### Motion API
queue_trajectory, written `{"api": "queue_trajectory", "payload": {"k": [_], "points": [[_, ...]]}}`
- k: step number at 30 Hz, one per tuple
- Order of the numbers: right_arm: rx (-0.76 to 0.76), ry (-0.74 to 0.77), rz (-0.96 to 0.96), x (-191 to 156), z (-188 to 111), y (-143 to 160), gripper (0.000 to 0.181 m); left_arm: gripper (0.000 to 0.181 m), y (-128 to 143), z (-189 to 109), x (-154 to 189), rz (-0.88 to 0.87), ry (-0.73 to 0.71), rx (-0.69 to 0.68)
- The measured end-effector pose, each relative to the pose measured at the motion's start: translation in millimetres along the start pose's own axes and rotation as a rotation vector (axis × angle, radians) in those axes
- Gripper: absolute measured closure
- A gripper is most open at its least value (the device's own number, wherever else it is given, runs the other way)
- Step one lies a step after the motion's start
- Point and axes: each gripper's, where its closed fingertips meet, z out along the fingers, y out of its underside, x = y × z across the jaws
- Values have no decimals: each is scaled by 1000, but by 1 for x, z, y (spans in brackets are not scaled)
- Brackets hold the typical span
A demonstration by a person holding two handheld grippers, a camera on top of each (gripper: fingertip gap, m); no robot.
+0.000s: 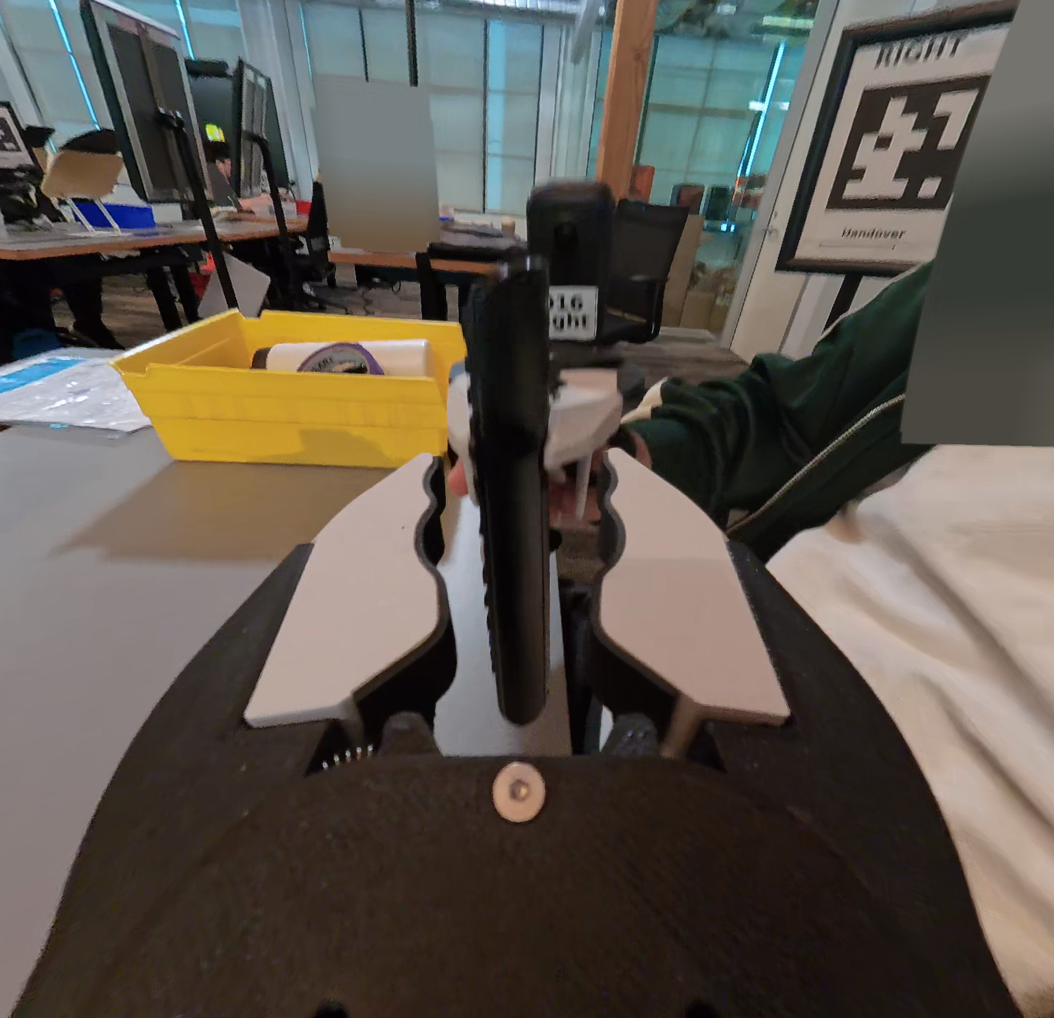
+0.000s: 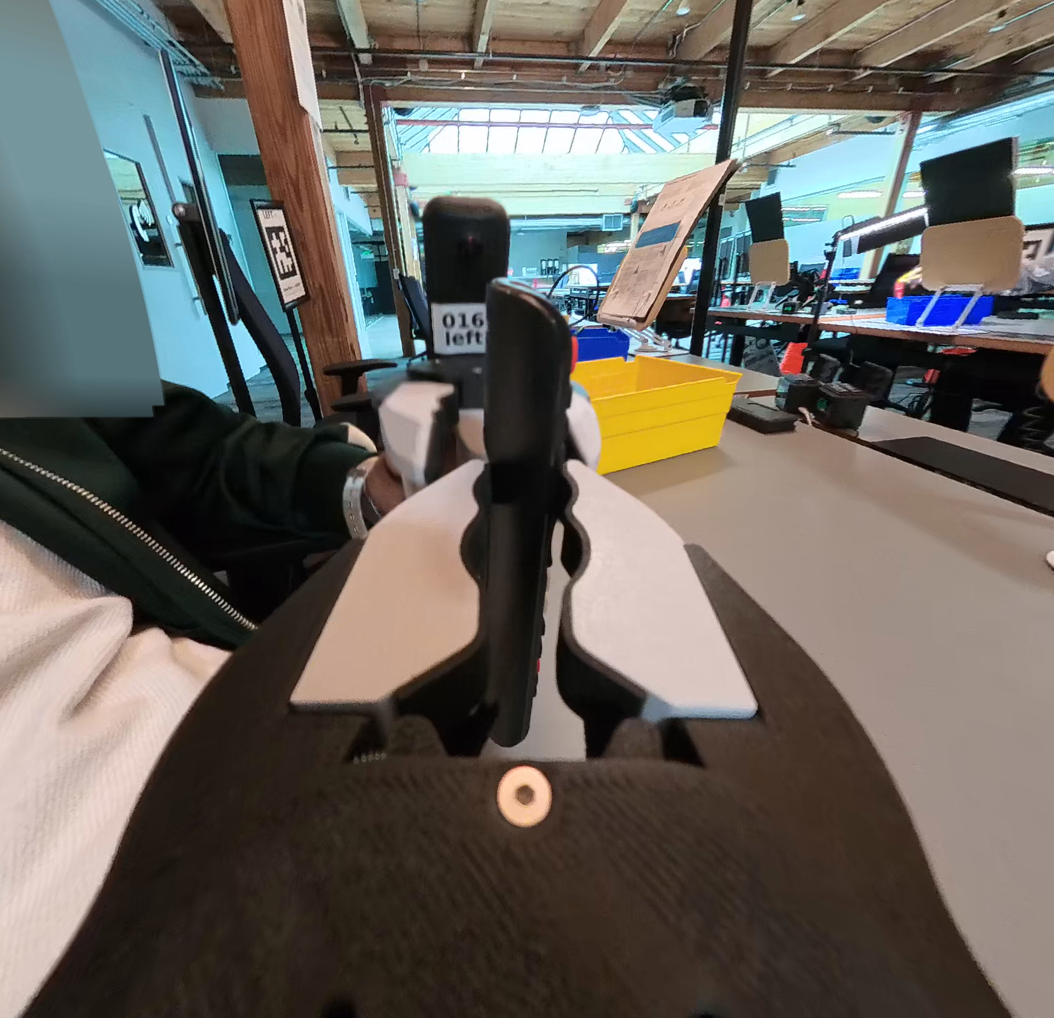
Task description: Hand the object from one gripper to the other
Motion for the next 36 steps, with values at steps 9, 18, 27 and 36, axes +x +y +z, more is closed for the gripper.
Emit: {"api": "queue_trajectory", "payload": {"k": [9,18,27,36], "points": [[14,4,-20,0,-5,-12,159,143,38,11,-3,-106,59,-61],[29,-2,3,0,-3,-14,159,156,43,14,5,-113,96,-72],[54,116,1,27,-3,-4,84,156,21,1,-7,-92,34,0],[-115,57,56,11,19,41,109,157,-10,-9,-2,-33,3,76]]}}
